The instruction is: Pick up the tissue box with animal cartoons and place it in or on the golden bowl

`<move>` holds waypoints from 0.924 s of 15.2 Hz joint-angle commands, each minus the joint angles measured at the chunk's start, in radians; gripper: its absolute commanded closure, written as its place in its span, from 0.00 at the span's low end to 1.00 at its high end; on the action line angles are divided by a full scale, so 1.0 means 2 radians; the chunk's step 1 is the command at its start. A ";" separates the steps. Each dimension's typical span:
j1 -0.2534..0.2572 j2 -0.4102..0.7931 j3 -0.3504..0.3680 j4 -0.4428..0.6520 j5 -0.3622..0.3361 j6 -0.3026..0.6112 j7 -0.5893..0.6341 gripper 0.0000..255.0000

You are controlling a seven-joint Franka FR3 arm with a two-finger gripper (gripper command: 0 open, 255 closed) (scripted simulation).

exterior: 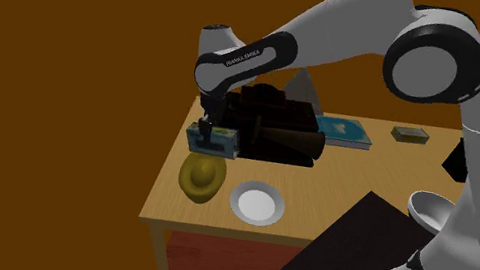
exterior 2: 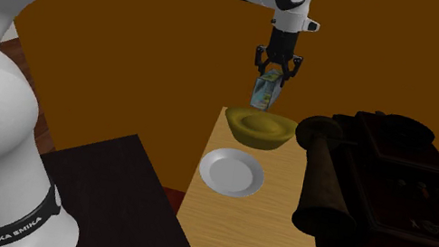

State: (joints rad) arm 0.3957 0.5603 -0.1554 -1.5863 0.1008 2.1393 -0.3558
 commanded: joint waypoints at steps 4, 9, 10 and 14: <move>0.000 0.054 0.005 0.070 0.004 -0.016 0.008 1.00; -0.001 0.071 0.007 0.063 0.006 0.008 0.007 1.00; -0.001 0.075 0.007 0.062 0.007 0.012 0.006 1.00; -0.002 0.090 0.009 0.059 0.009 0.030 0.005 1.00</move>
State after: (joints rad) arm 0.3920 0.7361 -0.1385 -1.4602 0.1177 2.1883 -0.3441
